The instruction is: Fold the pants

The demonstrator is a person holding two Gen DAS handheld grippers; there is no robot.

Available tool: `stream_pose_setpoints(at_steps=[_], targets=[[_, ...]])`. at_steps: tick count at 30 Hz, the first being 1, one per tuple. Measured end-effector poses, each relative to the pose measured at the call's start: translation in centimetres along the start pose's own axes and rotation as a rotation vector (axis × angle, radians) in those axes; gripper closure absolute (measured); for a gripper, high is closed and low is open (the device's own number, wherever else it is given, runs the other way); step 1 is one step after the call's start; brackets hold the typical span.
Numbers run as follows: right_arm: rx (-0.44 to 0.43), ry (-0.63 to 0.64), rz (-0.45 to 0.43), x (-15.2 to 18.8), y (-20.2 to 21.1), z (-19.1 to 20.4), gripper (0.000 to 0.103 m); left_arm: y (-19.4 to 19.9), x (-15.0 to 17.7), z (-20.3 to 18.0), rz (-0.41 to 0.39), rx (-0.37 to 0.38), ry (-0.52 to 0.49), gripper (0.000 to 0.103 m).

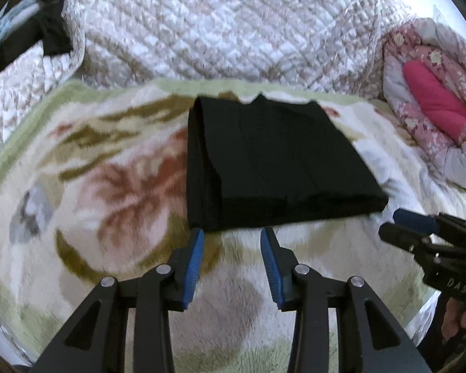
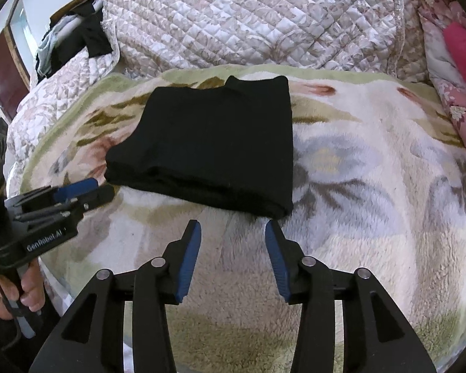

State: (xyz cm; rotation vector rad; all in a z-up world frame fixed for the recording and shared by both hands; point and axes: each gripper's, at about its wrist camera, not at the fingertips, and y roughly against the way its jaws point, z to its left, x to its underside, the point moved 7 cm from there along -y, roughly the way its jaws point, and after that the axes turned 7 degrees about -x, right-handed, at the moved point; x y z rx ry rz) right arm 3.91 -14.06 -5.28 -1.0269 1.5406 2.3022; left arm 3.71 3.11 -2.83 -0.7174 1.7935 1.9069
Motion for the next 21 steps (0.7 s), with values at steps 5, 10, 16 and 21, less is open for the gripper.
stream_pose_setpoints(at_steps=[5, 10, 16, 21], targets=[[0.028, -0.033, 0.046, 0.9, -1.4, -1.0, 0.057, -1.3, 1.0, 0.1, 0.043, -0.004, 0.005, 0.062], [0.034, 0.003, 0.051, 0.9, -1.8, -0.4, 0.044, -1.6, 1.3, -0.3, 0.036, -0.007, -0.016, 0.058], [0.047, 0.014, 0.047, 1.0, -1.9, -0.2, 0.041, -1.7, 1.4, -0.7, 0.031, 0.0, -0.033, 0.051], [0.055, 0.016, 0.045, 1.0, -1.9, -0.1, 0.041, -1.7, 1.4, -0.9, 0.03, 0.0, -0.044, 0.048]])
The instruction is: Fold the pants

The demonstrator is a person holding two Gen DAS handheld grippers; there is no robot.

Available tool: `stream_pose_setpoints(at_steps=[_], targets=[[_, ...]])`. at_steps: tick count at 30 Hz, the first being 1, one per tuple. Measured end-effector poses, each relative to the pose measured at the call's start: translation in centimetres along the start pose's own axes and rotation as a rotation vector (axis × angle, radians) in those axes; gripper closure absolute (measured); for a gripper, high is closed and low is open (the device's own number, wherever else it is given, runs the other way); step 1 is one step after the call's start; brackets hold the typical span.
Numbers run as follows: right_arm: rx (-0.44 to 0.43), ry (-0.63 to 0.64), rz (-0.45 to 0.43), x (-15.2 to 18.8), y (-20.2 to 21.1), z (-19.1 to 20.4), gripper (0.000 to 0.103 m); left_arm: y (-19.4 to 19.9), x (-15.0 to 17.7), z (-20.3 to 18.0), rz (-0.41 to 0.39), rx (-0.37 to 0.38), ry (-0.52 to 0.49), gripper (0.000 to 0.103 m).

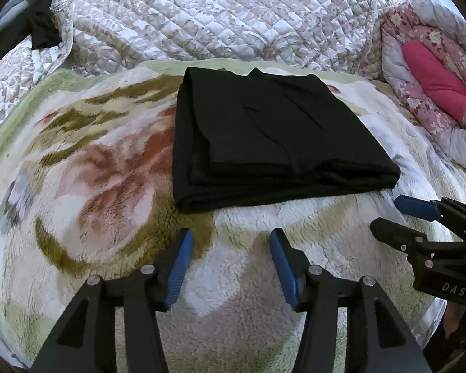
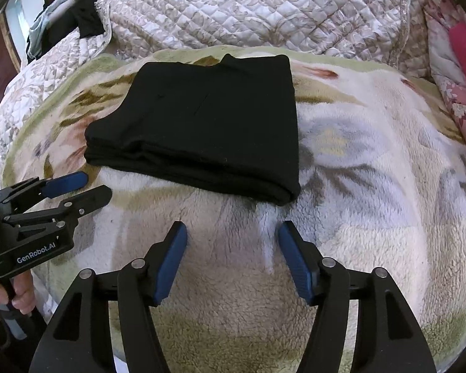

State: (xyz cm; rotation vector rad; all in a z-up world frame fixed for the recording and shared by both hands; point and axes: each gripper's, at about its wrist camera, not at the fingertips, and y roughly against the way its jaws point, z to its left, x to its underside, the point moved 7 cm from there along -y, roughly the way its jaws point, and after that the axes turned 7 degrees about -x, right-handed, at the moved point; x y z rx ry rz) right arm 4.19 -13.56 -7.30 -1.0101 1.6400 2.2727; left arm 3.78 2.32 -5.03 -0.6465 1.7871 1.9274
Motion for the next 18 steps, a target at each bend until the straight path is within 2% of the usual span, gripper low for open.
stream_pose_setpoints(at_steps=[18], targets=[[-0.001, 0.007, -0.005, -0.04, 0.07, 0.0, 0.04, -0.01, 0.2, -0.35, -0.001, -0.008, -0.011, 0.044]])
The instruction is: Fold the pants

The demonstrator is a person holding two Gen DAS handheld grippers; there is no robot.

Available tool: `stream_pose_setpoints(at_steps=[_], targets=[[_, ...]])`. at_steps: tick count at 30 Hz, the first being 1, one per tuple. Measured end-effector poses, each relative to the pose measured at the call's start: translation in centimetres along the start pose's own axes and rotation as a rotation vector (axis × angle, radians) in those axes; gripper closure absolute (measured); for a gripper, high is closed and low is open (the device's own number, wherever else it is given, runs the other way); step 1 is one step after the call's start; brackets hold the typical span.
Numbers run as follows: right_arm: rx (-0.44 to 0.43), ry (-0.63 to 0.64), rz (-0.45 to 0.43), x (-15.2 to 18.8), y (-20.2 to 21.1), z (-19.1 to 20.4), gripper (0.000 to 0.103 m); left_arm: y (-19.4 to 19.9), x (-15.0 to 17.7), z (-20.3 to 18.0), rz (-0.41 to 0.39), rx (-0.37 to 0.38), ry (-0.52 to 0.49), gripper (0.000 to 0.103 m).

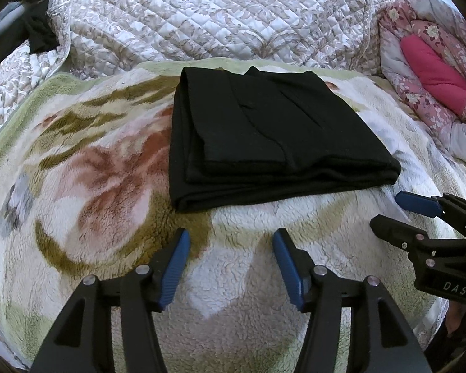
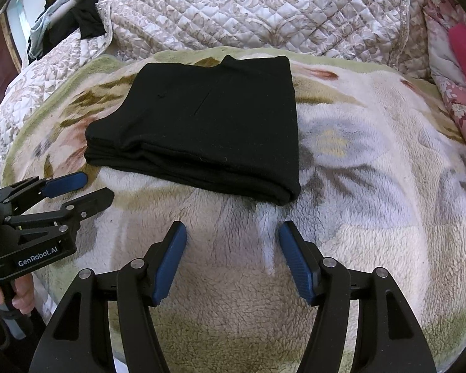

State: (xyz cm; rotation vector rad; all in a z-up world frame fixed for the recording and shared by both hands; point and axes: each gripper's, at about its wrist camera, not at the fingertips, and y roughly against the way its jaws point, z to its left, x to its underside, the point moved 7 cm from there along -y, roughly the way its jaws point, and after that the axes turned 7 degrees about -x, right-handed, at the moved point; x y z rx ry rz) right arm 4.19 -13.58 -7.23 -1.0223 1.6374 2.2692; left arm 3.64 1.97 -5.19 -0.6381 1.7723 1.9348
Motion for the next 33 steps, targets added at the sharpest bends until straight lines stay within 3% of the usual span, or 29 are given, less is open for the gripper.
stream_pose_setpoints(at_steps=[33], targets=[[0.0, 0.004, -0.005, 0.05, 0.05, 0.16, 0.039, -0.21, -0.05, 0.16, 0.003, 0.0, -0.005, 0.042]])
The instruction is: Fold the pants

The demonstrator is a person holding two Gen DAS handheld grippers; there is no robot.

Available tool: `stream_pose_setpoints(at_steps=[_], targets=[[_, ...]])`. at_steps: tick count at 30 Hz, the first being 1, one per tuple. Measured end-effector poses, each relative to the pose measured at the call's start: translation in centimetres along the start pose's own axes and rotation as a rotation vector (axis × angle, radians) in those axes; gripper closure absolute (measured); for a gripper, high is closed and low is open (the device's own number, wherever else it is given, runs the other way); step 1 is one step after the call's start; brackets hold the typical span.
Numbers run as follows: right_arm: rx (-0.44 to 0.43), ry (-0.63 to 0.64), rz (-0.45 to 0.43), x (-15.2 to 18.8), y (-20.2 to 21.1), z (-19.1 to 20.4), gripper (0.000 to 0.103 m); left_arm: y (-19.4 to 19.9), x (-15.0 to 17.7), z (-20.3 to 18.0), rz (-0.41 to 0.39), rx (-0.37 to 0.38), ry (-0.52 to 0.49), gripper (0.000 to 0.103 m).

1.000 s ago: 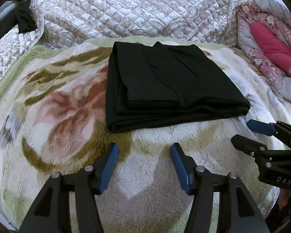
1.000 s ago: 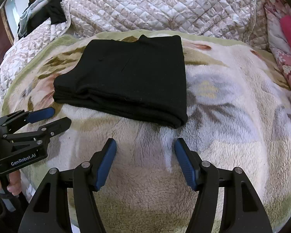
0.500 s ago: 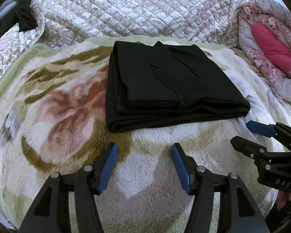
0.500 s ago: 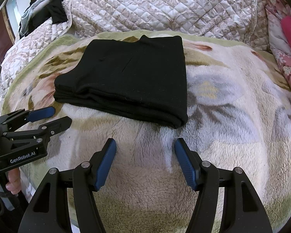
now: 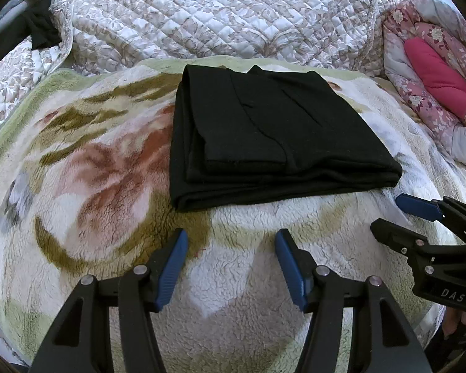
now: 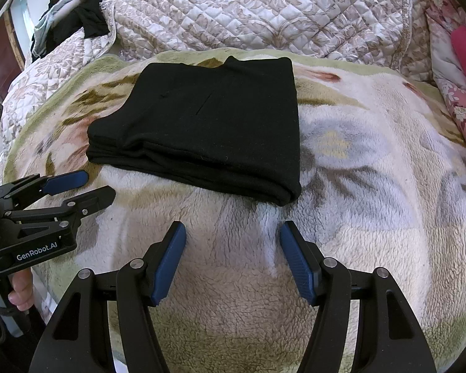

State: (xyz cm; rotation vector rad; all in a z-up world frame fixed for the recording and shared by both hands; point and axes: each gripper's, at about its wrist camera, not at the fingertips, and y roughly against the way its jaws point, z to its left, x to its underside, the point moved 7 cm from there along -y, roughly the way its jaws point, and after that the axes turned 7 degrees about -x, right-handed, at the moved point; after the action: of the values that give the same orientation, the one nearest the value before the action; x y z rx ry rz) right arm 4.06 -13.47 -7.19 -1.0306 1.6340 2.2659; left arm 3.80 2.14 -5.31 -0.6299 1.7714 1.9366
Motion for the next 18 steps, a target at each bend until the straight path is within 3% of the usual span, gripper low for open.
stream_pose_setpoints(at_steps=[18], targets=[[0.001, -0.002, -0.002, -0.01, -0.03, 0.03, 0.039, 0.01, 0.02, 0.02, 0.003, 0.001, -0.002, 0.041]])
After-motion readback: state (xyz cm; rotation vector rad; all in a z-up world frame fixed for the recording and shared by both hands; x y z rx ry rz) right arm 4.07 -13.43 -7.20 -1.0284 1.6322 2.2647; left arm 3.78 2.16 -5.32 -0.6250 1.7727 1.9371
